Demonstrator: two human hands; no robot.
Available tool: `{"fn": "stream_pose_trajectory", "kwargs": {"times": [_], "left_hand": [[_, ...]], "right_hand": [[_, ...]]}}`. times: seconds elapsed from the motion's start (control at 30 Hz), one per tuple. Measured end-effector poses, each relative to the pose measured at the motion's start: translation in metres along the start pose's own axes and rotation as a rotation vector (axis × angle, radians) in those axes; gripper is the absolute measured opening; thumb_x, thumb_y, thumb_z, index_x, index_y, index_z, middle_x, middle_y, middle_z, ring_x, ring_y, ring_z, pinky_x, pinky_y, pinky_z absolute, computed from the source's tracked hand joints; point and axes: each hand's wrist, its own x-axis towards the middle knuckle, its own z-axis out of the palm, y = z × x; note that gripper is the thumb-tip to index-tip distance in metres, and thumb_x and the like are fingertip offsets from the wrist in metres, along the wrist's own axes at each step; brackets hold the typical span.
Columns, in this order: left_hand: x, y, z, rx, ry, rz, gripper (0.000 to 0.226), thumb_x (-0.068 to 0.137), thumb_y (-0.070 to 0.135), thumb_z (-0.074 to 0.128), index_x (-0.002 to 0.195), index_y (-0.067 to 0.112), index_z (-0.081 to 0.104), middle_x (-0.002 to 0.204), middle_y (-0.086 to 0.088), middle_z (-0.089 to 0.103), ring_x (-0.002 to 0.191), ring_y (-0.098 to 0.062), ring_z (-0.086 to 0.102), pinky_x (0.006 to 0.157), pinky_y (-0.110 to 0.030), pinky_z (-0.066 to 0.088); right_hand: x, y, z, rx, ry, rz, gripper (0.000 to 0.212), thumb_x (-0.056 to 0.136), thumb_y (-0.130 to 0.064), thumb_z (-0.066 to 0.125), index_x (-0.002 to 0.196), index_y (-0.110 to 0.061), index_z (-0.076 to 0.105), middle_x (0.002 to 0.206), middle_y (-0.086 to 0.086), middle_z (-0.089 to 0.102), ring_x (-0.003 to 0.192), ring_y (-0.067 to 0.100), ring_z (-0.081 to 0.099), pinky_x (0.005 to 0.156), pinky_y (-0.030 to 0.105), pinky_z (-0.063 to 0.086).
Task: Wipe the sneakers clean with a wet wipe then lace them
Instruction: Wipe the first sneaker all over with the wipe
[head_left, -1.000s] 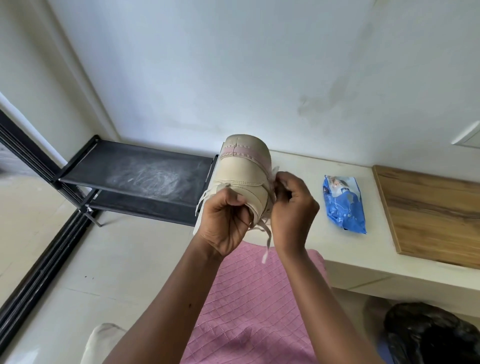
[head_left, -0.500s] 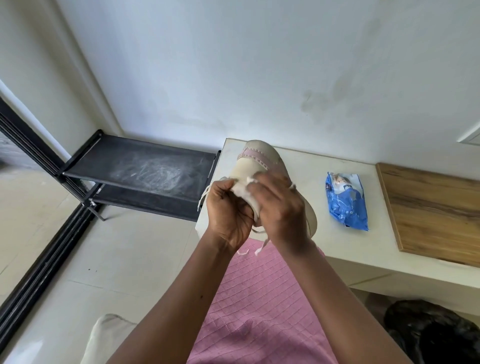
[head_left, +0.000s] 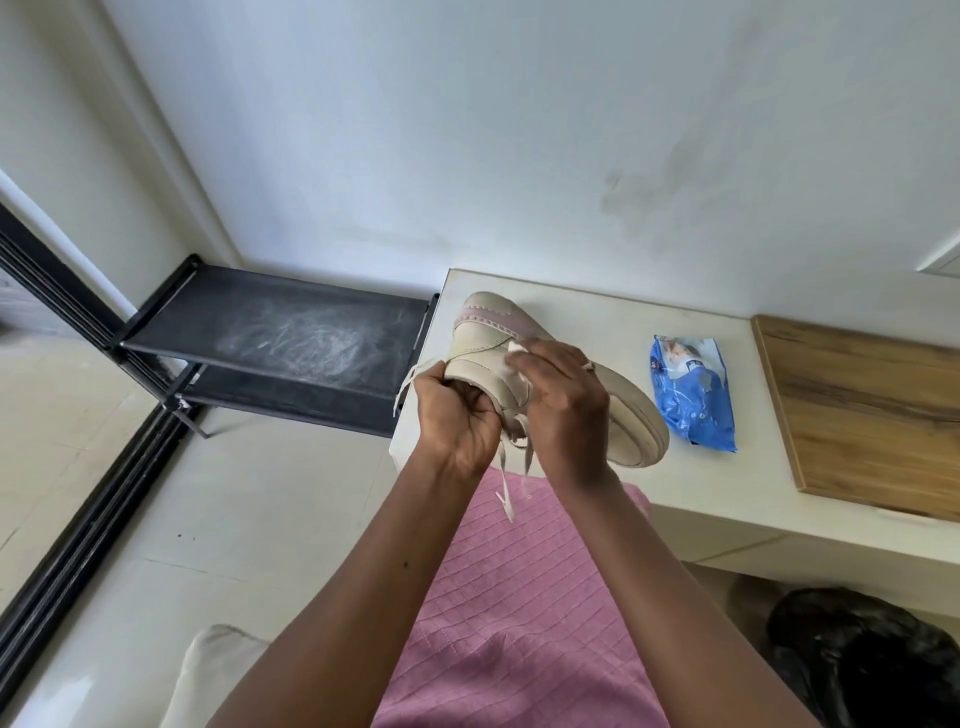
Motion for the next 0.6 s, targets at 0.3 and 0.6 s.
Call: {"fn": "stream_pose_trajectory", "kwargs": {"times": [0.3, 0.6], "left_hand": [[0.01, -0.001, -0.01, 0.027, 0.055, 0.026, 0.04, 0.094, 0.022, 0.026, 0.088, 0.001, 0.059, 0.078, -0.011, 0.063, 0.065, -0.017, 0.064, 0.061, -0.021, 0.055], [-0.005, -0.016, -0.007, 0.114, 0.042, 0.038, 0.039, 0.092, 0.023, 0.027, 0.084, 0.008, 0.061, 0.065, -0.005, 0.066, 0.057, -0.012, 0.063, 0.049, -0.016, 0.05]], "right_hand": [[-0.016, 0.01, -0.001, 0.045, -0.147, -0.031, 0.014, 0.079, -0.001, 0.056, 0.076, -0.004, 0.07, 0.085, 0.008, 0.069, 0.082, 0.023, 0.064, 0.07, 0.031, 0.052], [0.024, -0.014, 0.024, 0.037, 0.046, 0.422, 0.022, 0.075, 0.003, 0.062, 0.095, -0.001, 0.07, 0.081, 0.015, 0.068, 0.072, 0.033, 0.065, 0.064, 0.032, 0.05]]}}
